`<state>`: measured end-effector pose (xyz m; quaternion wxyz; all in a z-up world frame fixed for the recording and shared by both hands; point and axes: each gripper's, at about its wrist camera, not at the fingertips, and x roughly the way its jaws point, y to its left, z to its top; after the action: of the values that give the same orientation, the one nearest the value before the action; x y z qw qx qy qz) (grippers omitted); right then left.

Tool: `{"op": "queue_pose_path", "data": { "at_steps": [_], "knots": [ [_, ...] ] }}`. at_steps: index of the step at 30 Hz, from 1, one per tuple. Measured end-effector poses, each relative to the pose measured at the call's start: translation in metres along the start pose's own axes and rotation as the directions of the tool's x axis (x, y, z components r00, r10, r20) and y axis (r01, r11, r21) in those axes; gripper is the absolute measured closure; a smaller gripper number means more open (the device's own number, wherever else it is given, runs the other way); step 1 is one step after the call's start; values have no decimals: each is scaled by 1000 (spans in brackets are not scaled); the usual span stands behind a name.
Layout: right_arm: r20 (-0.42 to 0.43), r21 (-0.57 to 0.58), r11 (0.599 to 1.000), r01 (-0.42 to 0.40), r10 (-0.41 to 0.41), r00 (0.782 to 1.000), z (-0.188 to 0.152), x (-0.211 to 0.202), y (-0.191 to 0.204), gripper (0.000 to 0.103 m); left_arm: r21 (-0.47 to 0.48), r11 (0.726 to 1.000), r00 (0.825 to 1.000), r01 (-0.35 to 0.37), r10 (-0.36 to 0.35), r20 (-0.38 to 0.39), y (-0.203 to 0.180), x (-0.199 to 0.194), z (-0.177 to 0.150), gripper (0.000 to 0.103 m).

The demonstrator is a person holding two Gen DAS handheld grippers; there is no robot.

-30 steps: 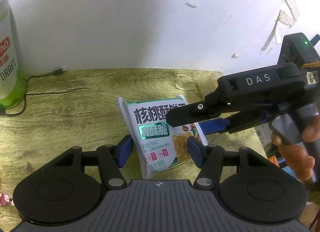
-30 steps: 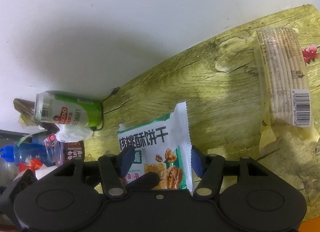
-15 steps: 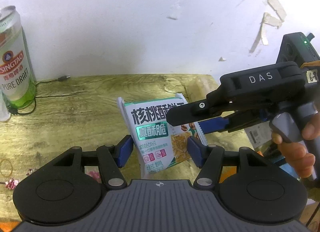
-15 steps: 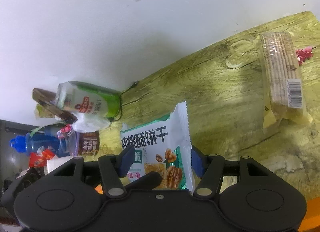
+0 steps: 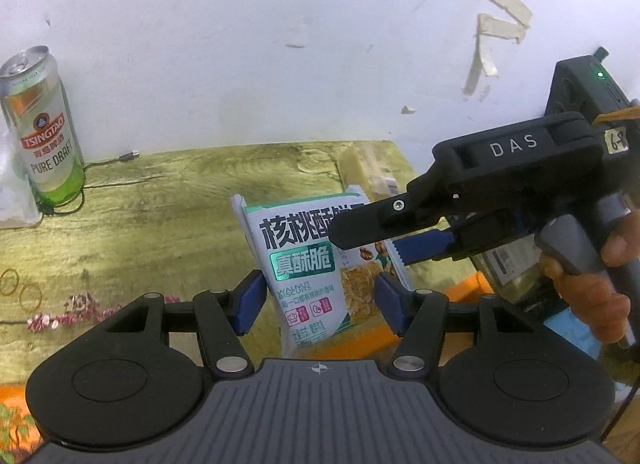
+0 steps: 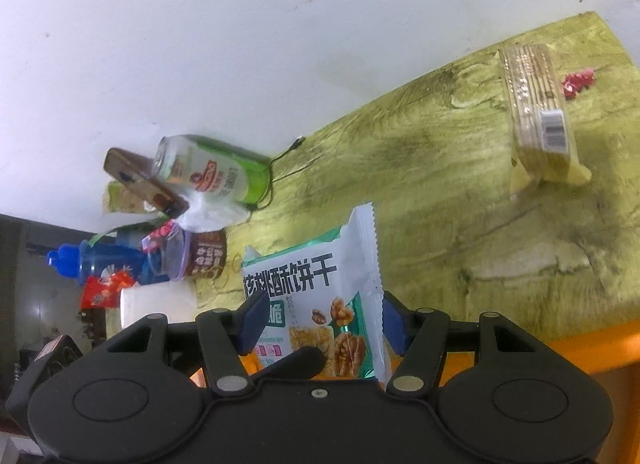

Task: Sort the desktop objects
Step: 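Lift the walnut pack with the right tool and carry it to the orange tray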

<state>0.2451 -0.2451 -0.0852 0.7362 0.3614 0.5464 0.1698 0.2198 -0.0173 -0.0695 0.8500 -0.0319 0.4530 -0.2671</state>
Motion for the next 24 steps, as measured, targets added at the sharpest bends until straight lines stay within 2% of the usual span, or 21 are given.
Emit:
{"op": "queue_pose_path", "data": {
  "at_steps": [13,24],
  "knots": [
    [-7,-3,1000,-17,17,1000,-48,-29,-4,45,14,1000,1000,0,0,-15,-37,-30,-38,43],
    [-5,19,1000,-24,24,1000,-93,-49,-25,45,34,999,998,21,-19,-53,-70,-41,-77,43]
  ]
}}
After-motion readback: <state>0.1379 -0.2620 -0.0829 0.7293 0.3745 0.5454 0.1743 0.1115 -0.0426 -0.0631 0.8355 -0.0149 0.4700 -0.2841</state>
